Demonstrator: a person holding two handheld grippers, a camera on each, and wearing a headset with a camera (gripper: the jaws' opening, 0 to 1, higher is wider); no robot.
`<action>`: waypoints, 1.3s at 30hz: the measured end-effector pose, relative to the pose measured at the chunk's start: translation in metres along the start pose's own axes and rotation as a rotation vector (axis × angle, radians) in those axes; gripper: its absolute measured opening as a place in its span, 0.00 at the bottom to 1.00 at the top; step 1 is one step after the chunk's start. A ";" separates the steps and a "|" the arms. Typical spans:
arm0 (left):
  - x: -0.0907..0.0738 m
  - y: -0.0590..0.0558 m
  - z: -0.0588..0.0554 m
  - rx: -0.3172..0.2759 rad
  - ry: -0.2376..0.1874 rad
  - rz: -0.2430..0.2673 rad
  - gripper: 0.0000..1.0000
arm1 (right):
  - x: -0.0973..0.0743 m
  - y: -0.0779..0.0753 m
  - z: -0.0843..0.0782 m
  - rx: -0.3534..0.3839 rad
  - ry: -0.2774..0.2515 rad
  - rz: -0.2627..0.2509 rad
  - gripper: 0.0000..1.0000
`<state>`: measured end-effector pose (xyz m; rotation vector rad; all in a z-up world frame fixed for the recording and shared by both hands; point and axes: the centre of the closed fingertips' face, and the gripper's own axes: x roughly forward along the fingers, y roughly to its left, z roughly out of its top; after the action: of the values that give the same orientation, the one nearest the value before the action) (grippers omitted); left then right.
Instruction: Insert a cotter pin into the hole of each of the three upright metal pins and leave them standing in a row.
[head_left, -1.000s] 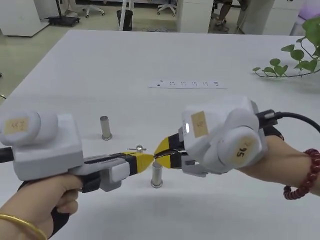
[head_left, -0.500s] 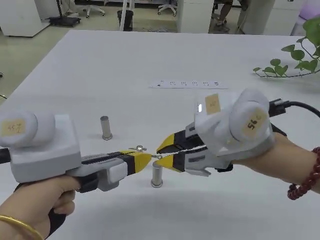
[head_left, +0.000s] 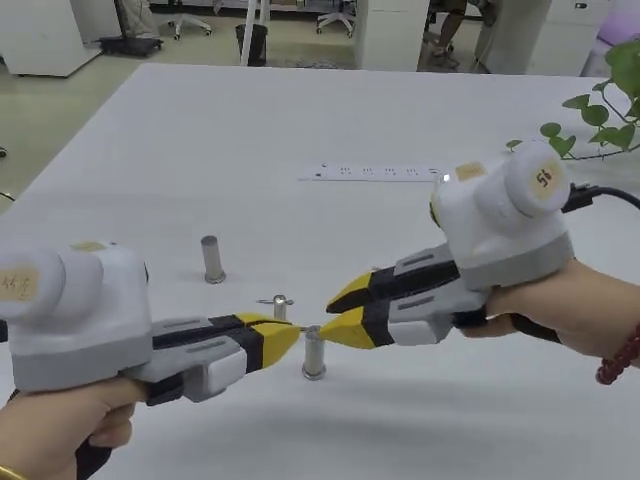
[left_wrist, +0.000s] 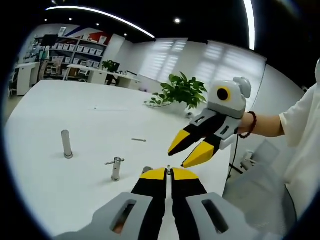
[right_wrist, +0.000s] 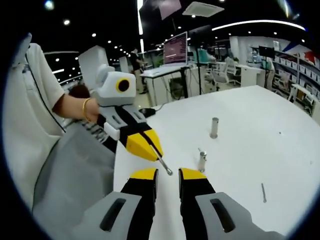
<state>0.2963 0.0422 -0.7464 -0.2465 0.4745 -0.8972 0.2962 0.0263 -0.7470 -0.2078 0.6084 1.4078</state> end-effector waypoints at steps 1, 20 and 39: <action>0.000 -0.001 0.000 0.002 -0.001 -0.007 0.00 | -0.001 0.001 0.000 0.005 -0.004 0.009 0.18; -0.004 -0.031 0.001 0.091 -0.028 -0.172 0.00 | -0.007 0.036 -0.005 0.047 -0.036 0.231 0.16; -0.007 -0.045 0.011 0.095 -0.087 -0.254 0.00 | -0.010 0.041 -0.004 0.036 -0.057 0.277 0.06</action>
<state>0.2673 0.0203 -0.7169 -0.2617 0.3230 -1.1488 0.2556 0.0228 -0.7366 -0.0555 0.6317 1.6624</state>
